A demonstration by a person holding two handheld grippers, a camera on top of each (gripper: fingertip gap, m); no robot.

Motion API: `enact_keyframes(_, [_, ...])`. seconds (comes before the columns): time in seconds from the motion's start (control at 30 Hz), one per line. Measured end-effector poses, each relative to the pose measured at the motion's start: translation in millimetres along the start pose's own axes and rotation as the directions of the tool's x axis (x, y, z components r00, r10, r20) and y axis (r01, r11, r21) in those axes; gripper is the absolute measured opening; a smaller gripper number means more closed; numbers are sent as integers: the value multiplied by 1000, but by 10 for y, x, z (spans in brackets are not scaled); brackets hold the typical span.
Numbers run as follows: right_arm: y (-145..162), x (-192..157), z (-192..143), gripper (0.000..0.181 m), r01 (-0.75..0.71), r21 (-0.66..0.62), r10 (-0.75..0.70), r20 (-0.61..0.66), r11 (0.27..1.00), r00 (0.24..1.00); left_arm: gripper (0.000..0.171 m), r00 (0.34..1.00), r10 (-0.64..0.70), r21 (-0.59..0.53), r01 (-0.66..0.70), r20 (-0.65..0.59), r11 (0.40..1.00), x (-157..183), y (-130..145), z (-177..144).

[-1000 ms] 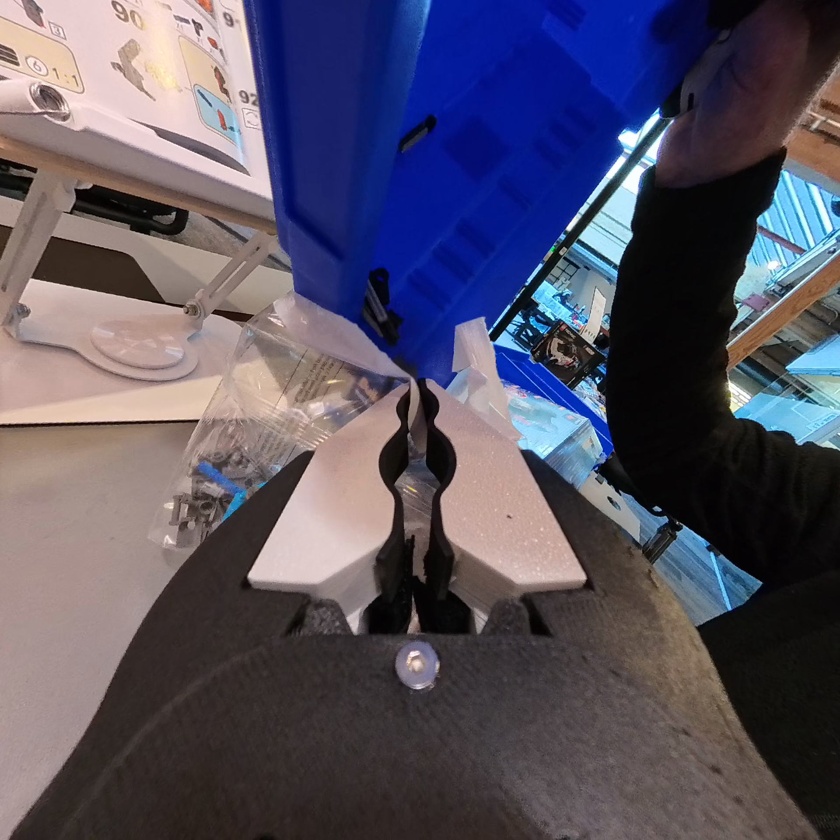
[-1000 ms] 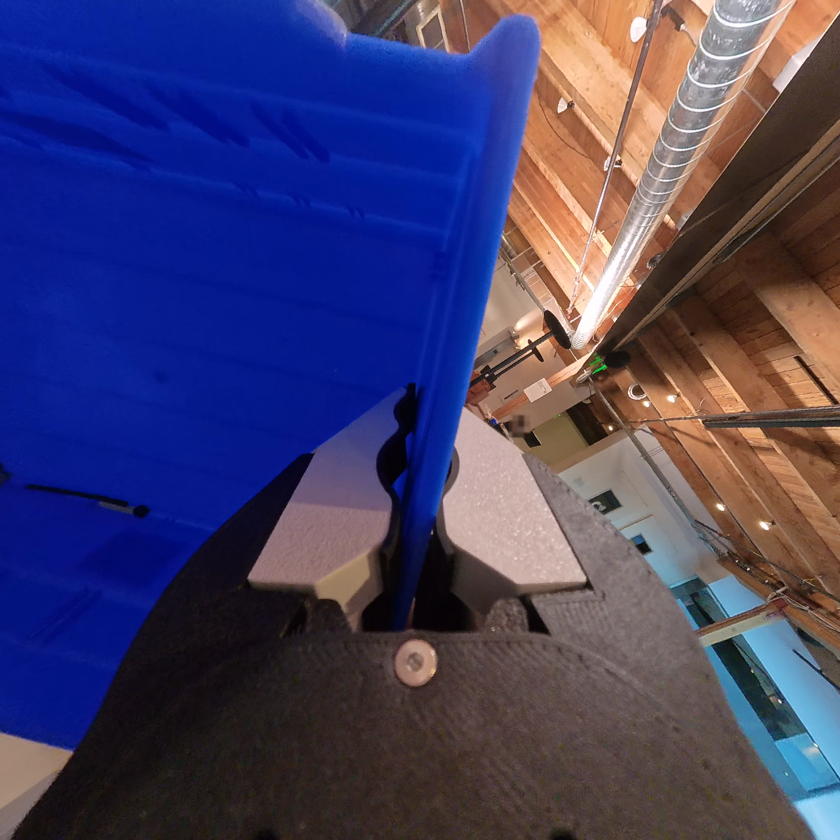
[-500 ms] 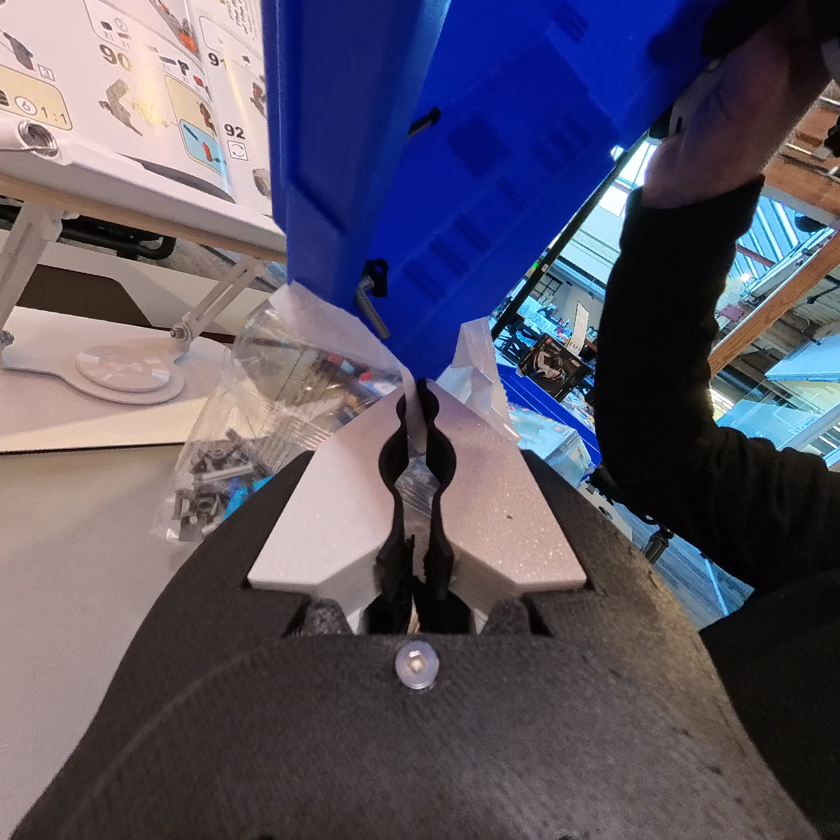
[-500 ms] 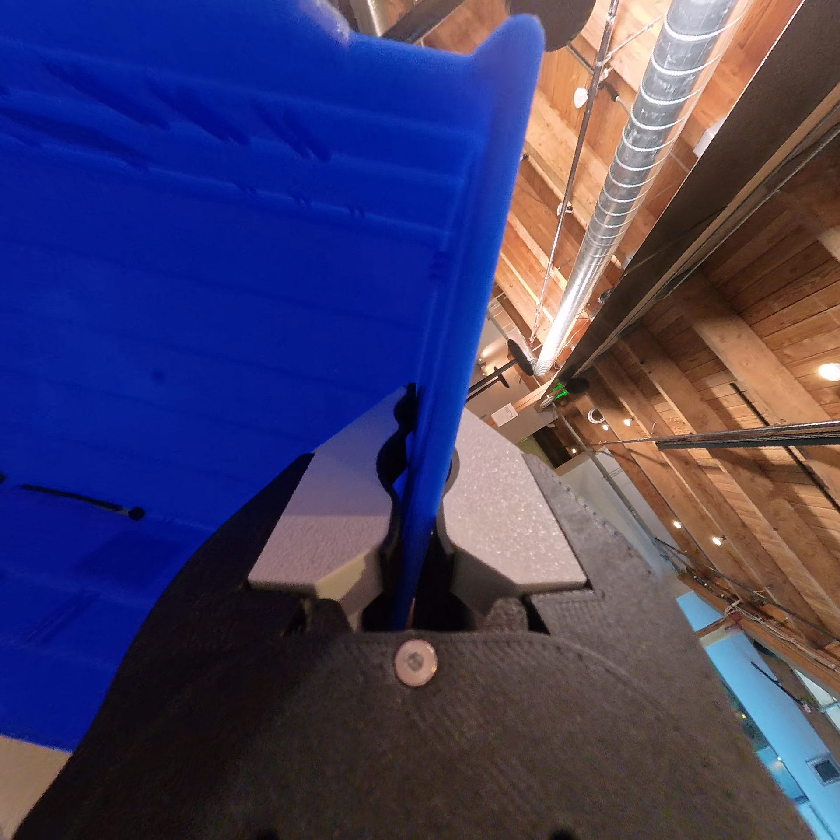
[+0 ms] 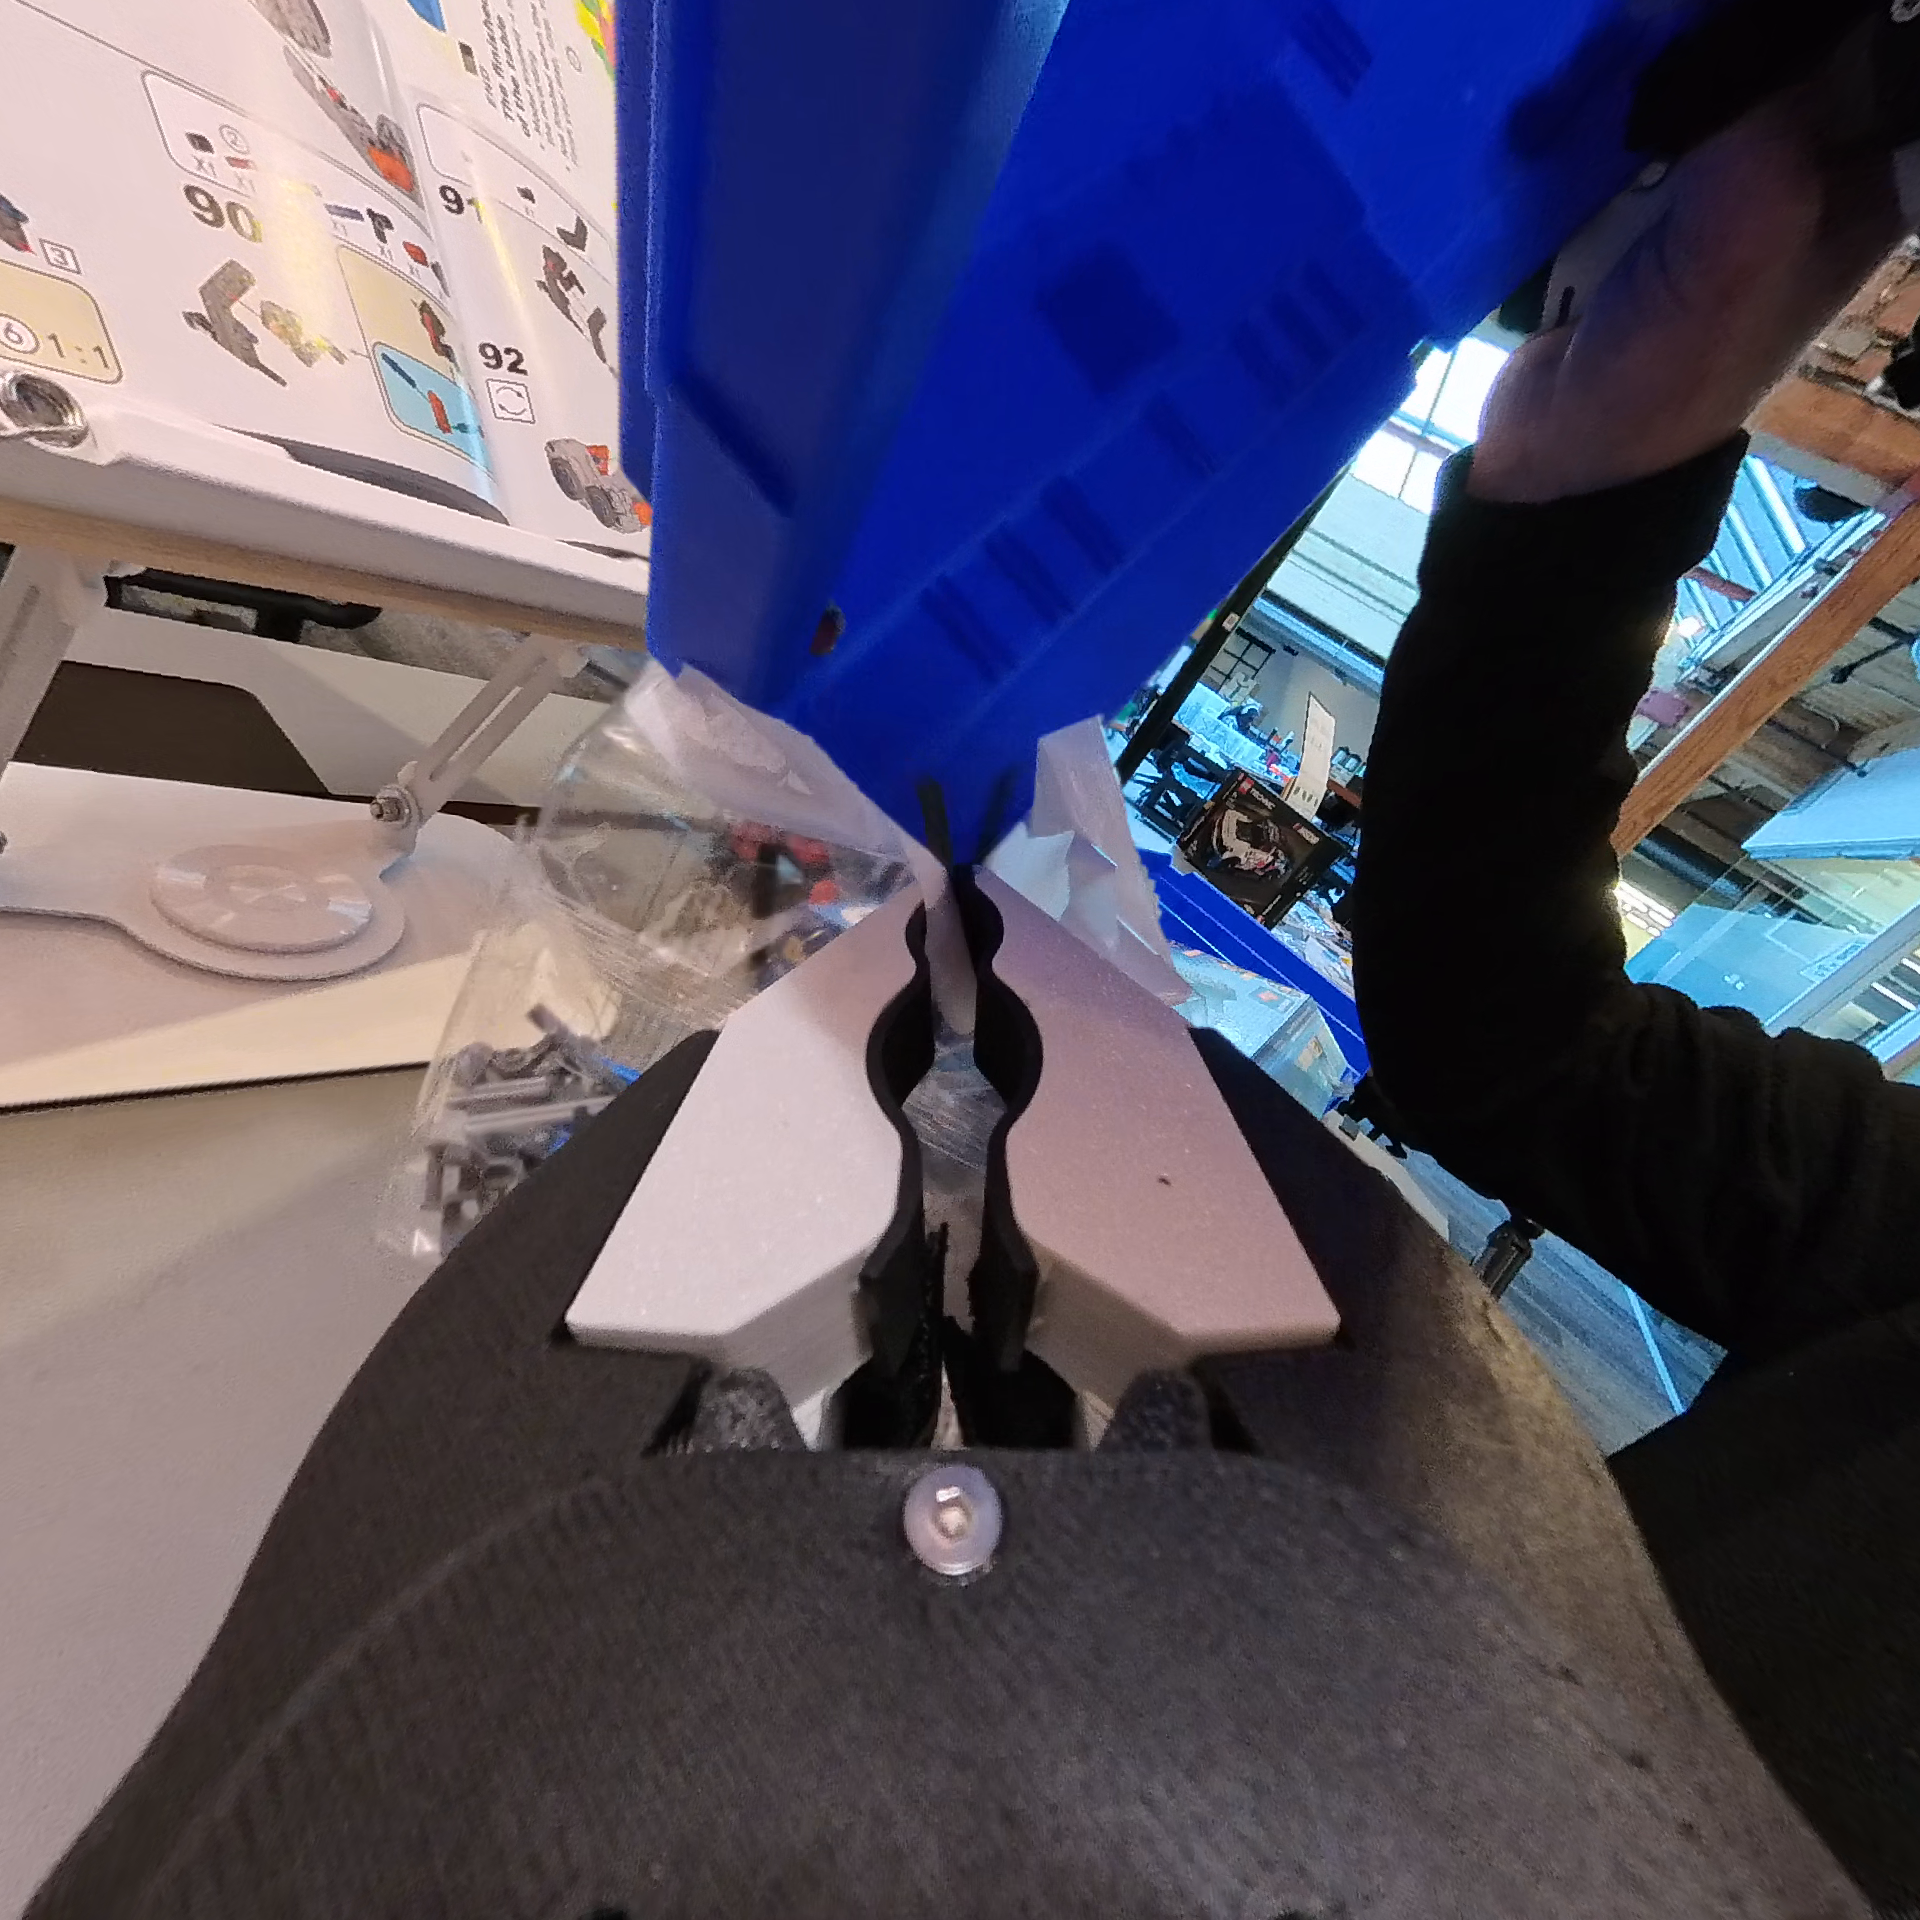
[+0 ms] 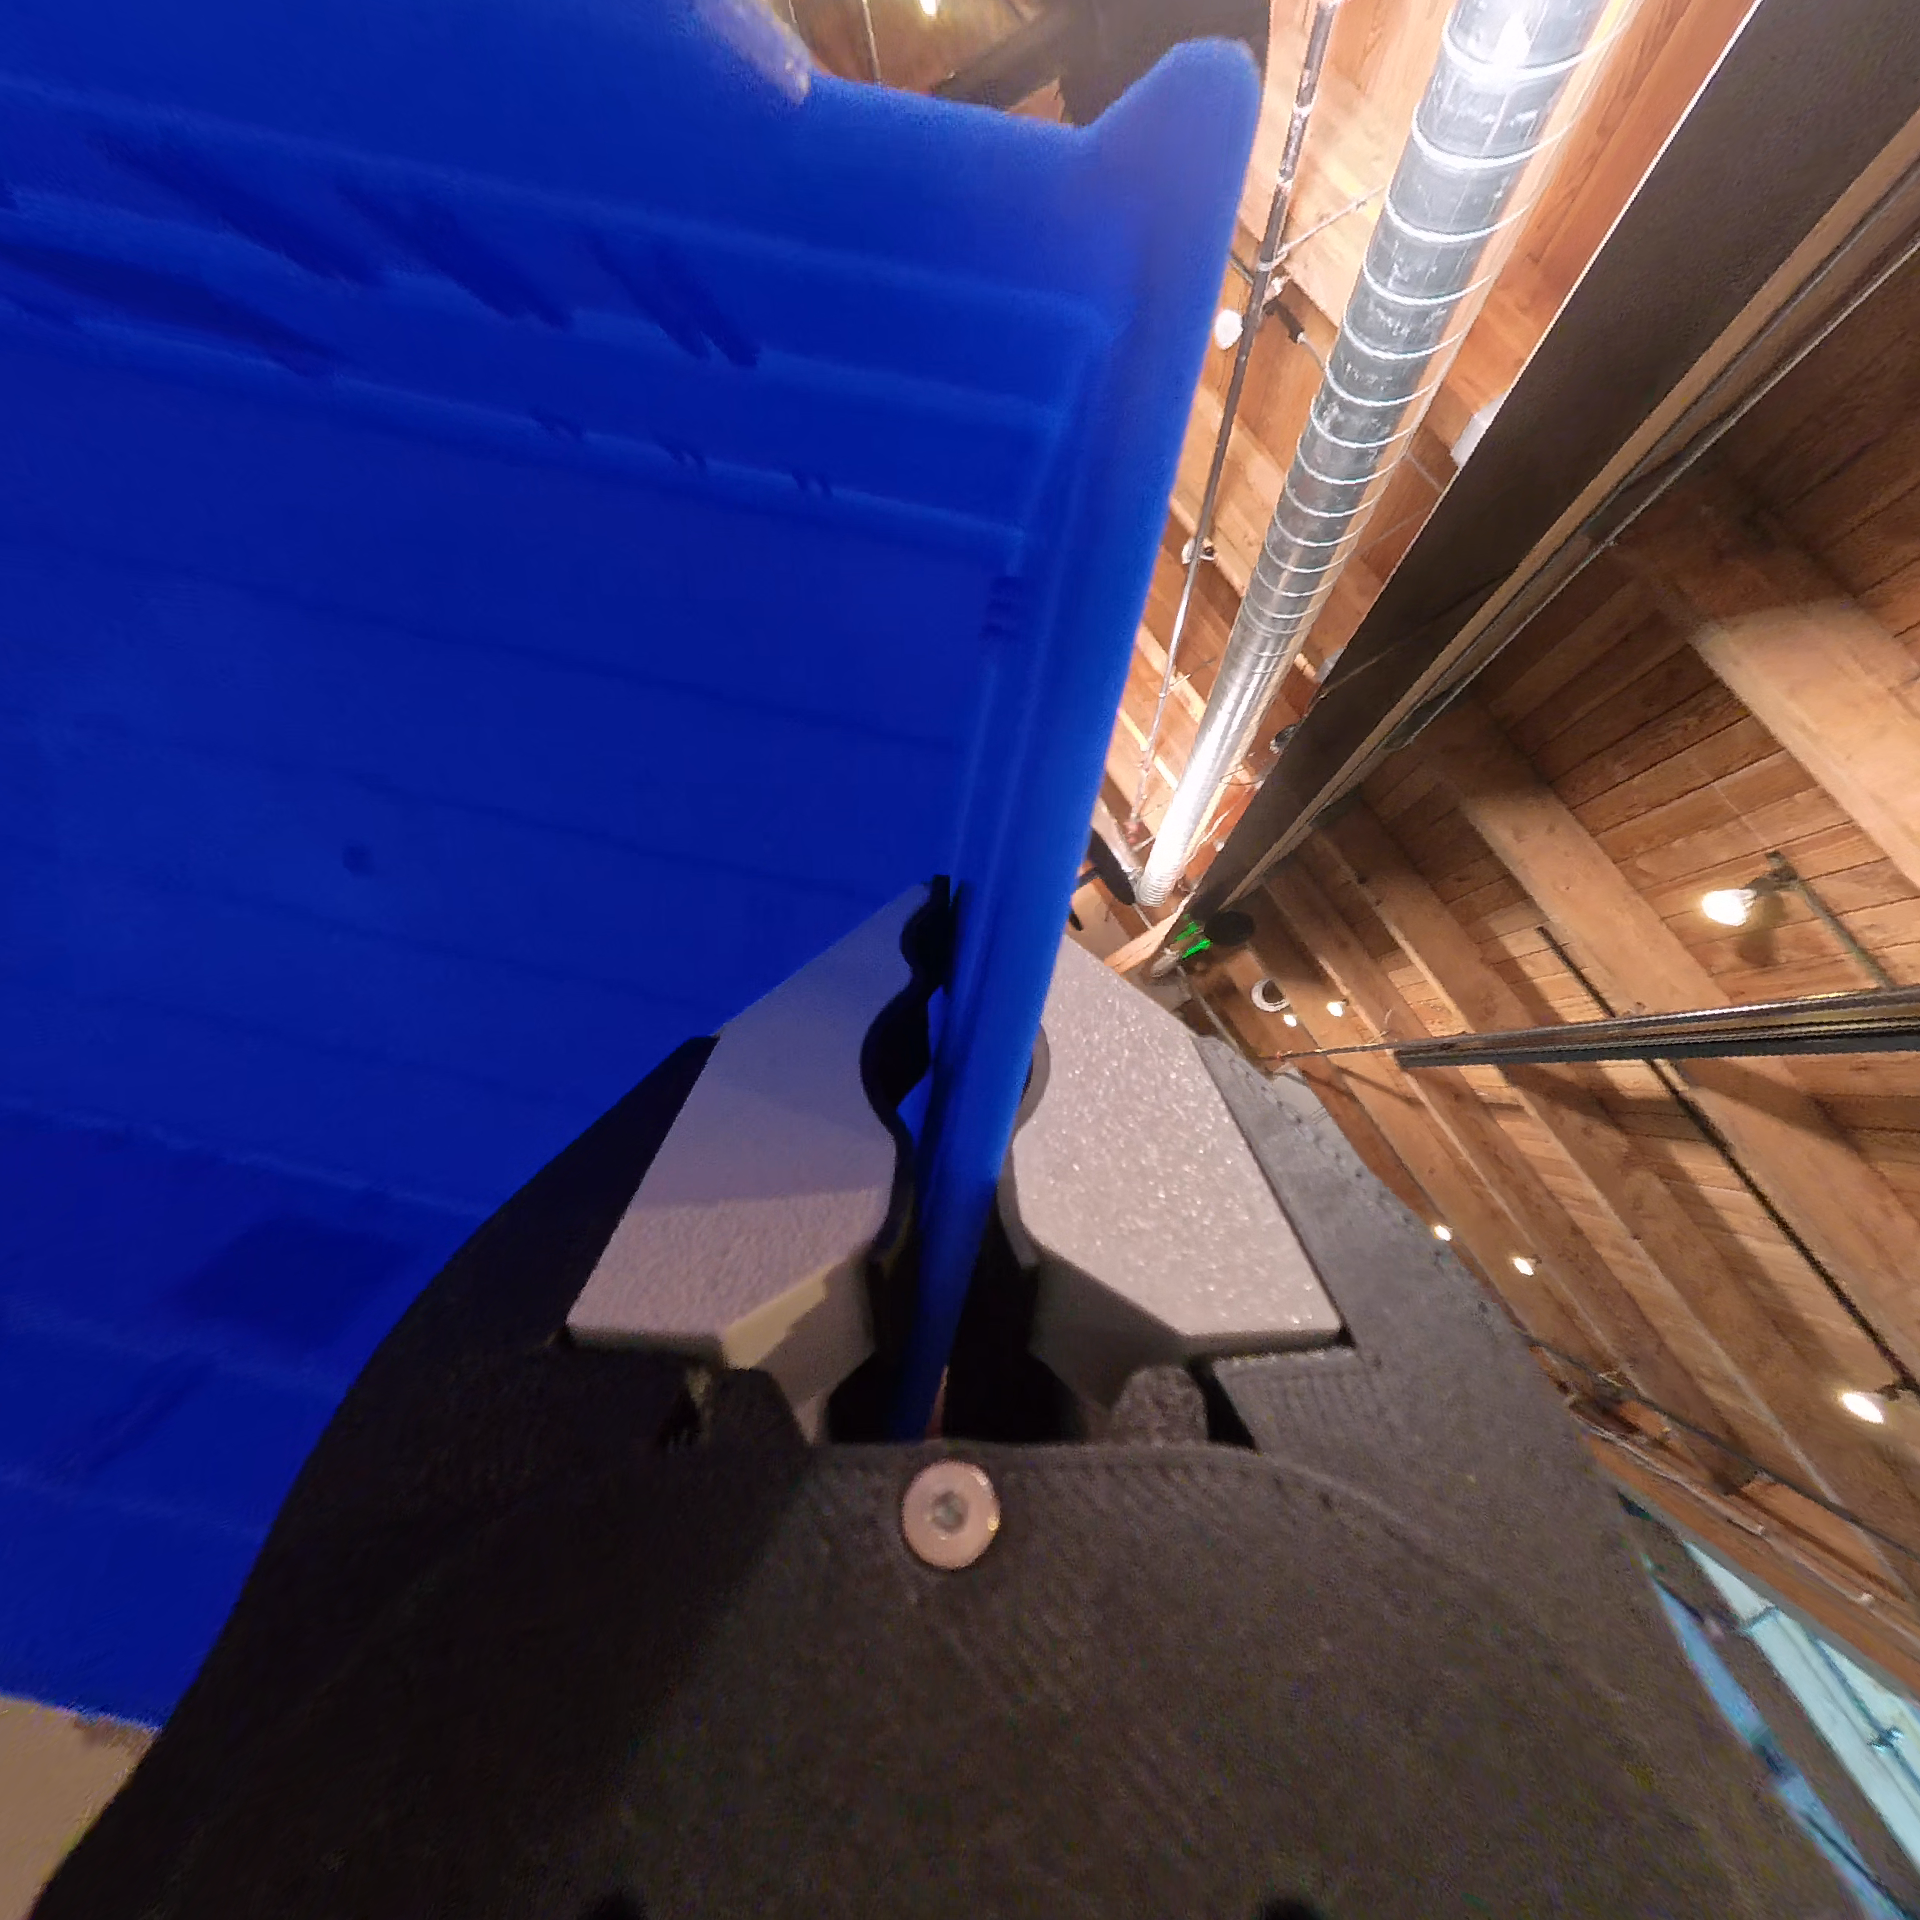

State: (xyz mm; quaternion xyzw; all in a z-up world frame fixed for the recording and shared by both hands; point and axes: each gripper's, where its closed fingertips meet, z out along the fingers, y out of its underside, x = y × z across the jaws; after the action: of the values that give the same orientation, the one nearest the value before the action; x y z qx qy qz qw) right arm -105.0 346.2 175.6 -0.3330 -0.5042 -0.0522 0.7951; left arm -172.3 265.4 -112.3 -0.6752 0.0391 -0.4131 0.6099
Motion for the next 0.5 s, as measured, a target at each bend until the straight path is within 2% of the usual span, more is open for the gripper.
enact_keyframes(0.03, [-13, 16, -8, 0, 15, -3, -15, -11, 1000, 1000, 0, 1000, 1, -1, -1, -4, 1000, 7, 1, 8])
enact_keyframes(0.5, [-222, 75, -129, 0, 100, 45, -97, -65, 994, 993, 0, 1000, 17, 16, -16, -22, 1000, 41, -77, 30])
